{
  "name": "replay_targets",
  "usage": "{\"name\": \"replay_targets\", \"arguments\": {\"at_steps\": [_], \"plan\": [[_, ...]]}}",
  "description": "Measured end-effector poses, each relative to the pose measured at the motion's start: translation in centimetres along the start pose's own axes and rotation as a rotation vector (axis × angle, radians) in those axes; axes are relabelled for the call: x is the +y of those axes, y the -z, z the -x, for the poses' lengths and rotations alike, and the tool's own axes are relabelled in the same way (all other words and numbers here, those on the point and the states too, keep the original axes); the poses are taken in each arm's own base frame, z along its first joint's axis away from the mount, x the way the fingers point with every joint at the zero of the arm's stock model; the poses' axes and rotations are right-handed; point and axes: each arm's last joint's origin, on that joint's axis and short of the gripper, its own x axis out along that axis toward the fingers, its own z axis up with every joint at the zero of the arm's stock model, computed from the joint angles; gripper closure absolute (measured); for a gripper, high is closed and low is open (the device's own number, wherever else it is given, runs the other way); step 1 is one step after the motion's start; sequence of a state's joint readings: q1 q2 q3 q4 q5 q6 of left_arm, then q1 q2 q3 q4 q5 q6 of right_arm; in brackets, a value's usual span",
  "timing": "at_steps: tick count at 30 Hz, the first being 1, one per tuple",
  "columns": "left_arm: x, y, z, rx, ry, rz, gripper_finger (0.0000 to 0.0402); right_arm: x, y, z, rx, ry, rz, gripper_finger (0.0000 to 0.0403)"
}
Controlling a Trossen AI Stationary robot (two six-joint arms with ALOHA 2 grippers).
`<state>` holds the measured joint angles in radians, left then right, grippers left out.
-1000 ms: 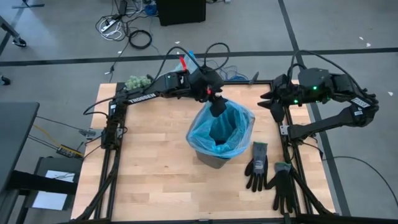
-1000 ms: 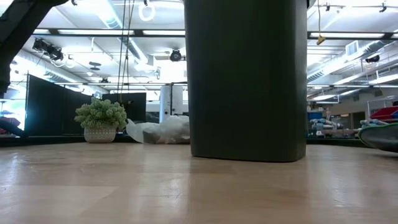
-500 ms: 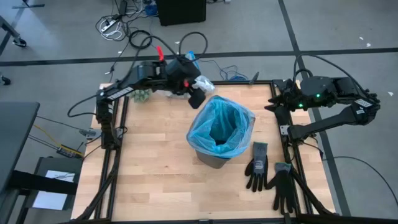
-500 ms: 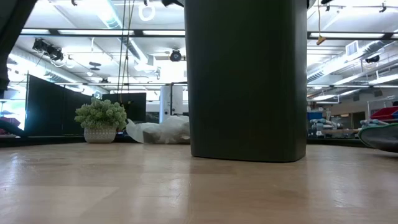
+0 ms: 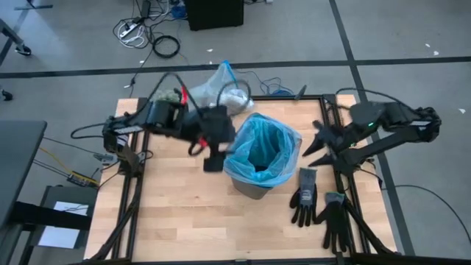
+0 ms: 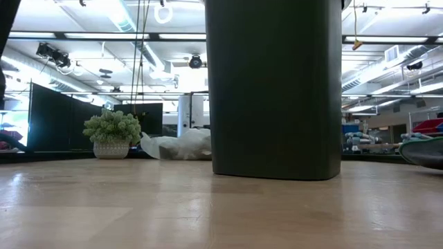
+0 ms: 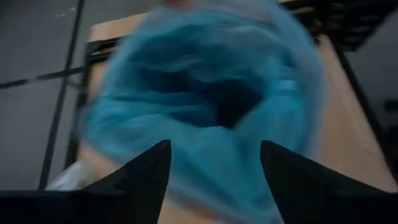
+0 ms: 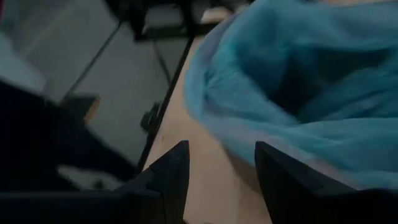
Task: Place trash/remove bag and relplace
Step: Insert the new blue trash bag into the trash bin
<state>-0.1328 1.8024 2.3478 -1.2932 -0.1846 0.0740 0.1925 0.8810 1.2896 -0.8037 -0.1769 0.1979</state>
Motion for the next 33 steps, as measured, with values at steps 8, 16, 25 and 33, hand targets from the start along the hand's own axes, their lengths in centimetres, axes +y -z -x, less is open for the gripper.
{"name": "replay_targets", "arguments": {"at_steps": [8,16,25,33], "plan": [[-6.4,-0.1,-2.3,0.056,0.09,-0.164,0.0151,1.0,0.2,-4.1,0.11,-0.028,0.161,0.0235],[-10.0,0.3,-3.3,0.101,-0.045,-0.264,0.0168,2.1,-0.2,-5.8,0.061,0.035,0.308,0.0249],[-11.4,1.7,-5.6,0.249,-0.2,-0.352,0.0179,3.6,-0.3,-6.3,0.02,0.001,0.361,0.0255],[-12.1,1.8,-5.6,0.238,-0.244,-0.34,0.026,4.9,-2.0,-4.9,-0.088,-0.044,0.365,0.0294]]}}
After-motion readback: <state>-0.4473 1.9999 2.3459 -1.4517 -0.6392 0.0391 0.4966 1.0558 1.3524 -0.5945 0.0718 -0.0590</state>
